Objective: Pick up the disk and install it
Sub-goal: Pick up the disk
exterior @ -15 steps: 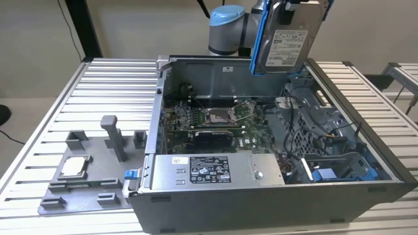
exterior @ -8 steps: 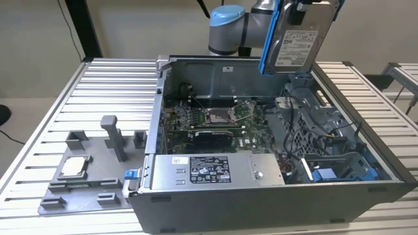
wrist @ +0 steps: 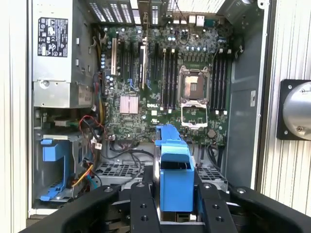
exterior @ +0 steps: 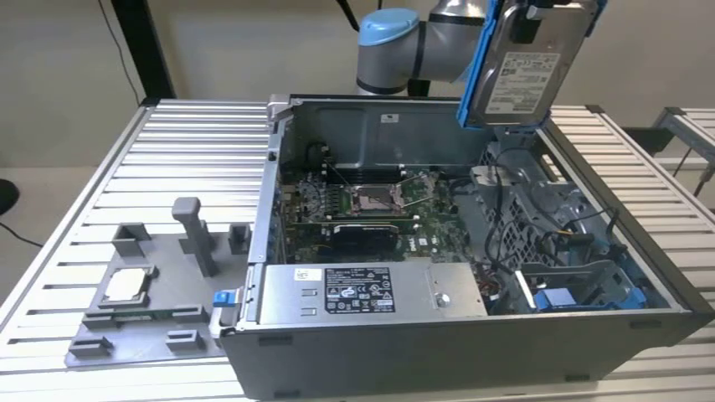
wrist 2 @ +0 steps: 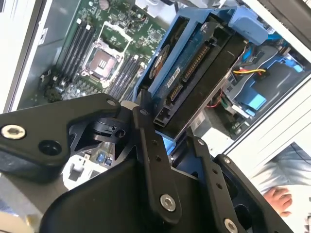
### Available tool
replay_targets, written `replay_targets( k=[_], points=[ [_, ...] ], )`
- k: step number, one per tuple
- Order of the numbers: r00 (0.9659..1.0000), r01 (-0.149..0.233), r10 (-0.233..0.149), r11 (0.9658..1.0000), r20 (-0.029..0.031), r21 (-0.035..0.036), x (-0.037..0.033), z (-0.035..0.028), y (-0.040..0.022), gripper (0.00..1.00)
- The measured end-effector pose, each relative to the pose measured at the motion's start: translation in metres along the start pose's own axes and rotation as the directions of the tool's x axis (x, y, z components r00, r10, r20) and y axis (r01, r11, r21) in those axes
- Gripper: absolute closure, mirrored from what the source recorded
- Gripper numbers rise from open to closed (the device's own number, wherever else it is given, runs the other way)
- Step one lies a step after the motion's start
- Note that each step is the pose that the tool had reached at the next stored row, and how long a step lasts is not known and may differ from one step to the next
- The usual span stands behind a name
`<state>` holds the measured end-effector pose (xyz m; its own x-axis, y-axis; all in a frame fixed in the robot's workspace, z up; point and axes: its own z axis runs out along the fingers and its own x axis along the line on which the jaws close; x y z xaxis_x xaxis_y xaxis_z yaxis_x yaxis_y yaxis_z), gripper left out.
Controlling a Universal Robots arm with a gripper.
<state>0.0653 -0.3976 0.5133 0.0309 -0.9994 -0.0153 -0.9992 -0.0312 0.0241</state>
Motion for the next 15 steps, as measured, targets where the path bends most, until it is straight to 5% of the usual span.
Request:
replay_targets(
  k=[4,15],
  points=[
    [1.0,0.0,0.0,1.0,0.0,0.0,0.0001,-0.0001,-0.0058,1.0],
    [1.0,0.0,0.0,1.0,0.0001,0.0,0.0034,-0.0002,-0.0059,1.0]
  ],
)
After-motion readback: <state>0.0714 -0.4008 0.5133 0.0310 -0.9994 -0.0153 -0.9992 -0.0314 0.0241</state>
